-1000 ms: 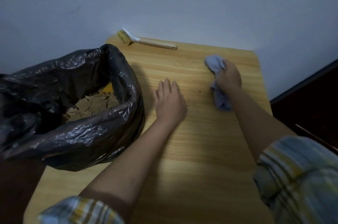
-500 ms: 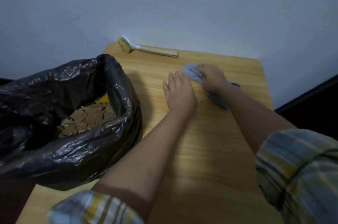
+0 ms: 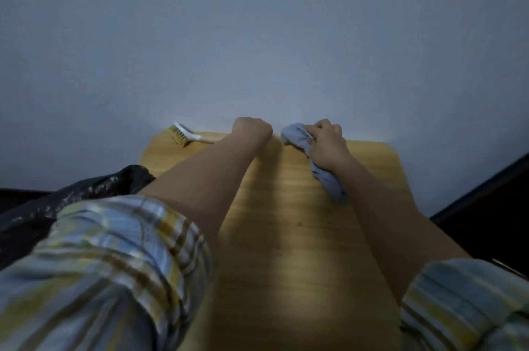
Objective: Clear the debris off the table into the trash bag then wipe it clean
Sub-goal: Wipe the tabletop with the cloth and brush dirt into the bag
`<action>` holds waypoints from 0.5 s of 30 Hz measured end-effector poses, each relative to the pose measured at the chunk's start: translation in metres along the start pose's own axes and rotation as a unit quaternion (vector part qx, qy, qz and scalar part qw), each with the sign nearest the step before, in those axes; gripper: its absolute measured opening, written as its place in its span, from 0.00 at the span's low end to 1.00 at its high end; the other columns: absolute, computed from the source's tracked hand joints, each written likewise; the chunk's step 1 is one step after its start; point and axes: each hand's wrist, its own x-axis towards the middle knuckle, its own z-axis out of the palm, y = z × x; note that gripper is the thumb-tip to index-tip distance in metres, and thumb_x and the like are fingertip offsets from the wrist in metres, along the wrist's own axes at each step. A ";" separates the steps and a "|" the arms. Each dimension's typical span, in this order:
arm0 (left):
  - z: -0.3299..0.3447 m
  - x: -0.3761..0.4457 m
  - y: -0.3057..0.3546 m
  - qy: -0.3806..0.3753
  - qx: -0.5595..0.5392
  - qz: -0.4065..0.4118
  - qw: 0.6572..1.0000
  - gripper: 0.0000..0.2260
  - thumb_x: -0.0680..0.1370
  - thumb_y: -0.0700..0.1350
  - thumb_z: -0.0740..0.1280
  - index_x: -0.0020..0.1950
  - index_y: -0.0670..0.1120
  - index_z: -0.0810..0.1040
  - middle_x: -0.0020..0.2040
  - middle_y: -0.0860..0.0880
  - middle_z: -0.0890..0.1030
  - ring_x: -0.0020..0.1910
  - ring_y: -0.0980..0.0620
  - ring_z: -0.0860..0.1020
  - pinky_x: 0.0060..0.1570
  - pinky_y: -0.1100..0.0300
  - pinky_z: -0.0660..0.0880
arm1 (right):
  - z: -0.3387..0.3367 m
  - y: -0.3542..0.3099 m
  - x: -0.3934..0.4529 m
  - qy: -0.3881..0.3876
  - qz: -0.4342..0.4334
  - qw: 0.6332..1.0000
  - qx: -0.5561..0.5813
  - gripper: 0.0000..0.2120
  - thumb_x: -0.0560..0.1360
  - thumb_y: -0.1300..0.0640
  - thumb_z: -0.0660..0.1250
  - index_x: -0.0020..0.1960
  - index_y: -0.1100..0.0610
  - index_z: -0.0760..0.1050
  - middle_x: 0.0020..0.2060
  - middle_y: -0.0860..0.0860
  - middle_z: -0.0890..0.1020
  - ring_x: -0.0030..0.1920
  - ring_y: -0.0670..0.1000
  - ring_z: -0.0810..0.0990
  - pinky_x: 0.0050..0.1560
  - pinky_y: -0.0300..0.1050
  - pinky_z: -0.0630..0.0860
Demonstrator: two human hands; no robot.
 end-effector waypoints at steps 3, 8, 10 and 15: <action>0.012 0.022 -0.007 -0.018 0.041 0.029 0.999 0.17 0.81 0.41 0.58 0.70 0.48 0.71 0.65 0.48 0.74 0.63 0.46 0.75 0.53 0.54 0.72 | 0.022 -0.007 0.009 0.003 -0.010 0.999 -0.039 0.22 0.80 0.61 0.57 0.73 0.50 0.65 0.63 0.56 0.68 0.61 0.60 0.66 0.57 0.51 0.67; 0.026 0.045 -0.015 -0.024 0.085 0.068 0.994 0.15 0.81 0.41 0.60 0.67 0.46 0.71 0.63 0.47 0.75 0.61 0.45 0.75 0.52 0.54 0.73 | 0.050 -0.020 0.016 0.055 0.009 0.997 -0.053 0.20 0.77 0.59 0.61 0.69 0.49 0.69 0.62 0.53 0.70 0.60 0.57 0.67 0.52 0.48 0.69; 0.026 0.049 -0.020 -0.003 0.083 0.085 0.993 0.14 0.81 0.42 0.59 0.67 0.47 0.71 0.63 0.47 0.75 0.61 0.45 0.76 0.51 0.55 0.71 | 0.053 -0.019 0.023 0.055 0.002 0.997 -0.051 0.21 0.77 0.59 0.61 0.69 0.47 0.68 0.62 0.53 0.70 0.60 0.57 0.67 0.52 0.48 0.69; 0.014 0.042 -0.032 0.026 0.077 0.109 0.991 0.13 0.81 0.45 0.58 0.65 0.48 0.73 0.62 0.46 0.76 0.59 0.44 0.76 0.45 0.57 0.66 | 0.057 -0.042 0.017 -0.013 -0.107 0.994 -0.017 0.22 0.76 0.62 0.60 0.66 0.43 0.72 0.59 0.50 0.70 0.59 0.56 0.67 0.50 0.47 0.66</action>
